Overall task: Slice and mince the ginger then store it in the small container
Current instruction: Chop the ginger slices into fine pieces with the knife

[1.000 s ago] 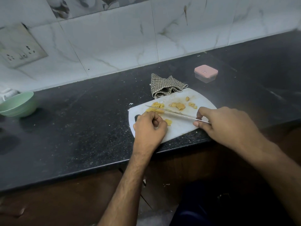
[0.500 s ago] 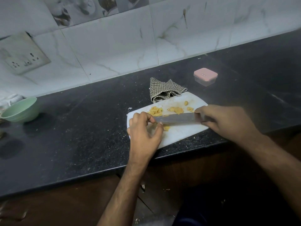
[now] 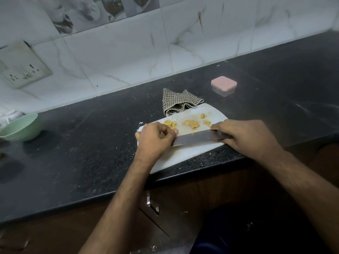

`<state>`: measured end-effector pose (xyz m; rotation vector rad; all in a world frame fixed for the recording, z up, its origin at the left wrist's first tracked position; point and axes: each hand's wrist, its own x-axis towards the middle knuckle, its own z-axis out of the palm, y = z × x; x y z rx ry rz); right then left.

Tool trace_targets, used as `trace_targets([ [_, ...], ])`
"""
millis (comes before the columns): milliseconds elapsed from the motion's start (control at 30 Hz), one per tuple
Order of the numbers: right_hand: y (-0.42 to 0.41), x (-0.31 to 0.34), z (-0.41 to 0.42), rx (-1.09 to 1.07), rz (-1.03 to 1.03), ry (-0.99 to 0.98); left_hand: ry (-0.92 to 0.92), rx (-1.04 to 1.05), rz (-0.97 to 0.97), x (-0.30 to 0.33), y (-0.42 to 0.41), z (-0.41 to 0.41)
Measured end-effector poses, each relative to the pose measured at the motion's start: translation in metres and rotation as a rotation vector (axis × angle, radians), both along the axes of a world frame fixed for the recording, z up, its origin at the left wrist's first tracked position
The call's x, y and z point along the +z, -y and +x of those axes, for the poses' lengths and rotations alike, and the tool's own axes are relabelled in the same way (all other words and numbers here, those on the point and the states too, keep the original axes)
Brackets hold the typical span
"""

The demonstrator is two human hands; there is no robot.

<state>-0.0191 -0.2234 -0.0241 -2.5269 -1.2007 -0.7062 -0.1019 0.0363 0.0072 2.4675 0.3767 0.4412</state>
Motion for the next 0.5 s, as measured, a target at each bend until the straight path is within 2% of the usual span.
trace_targets([
  [267,-0.003,0.000,0.003,-0.143,0.055,-0.158,0.280,0.154,-0.072,-0.007,-0.011,-0.001],
  [400,-0.004,0.003,0.000,-0.197,0.021,-0.180,0.284,0.124,-0.119,-0.016,-0.015,0.003],
  [500,-0.005,0.004,0.001,-0.208,-0.016,-0.173,0.322,0.051,-0.057,-0.021,-0.013,0.002],
])
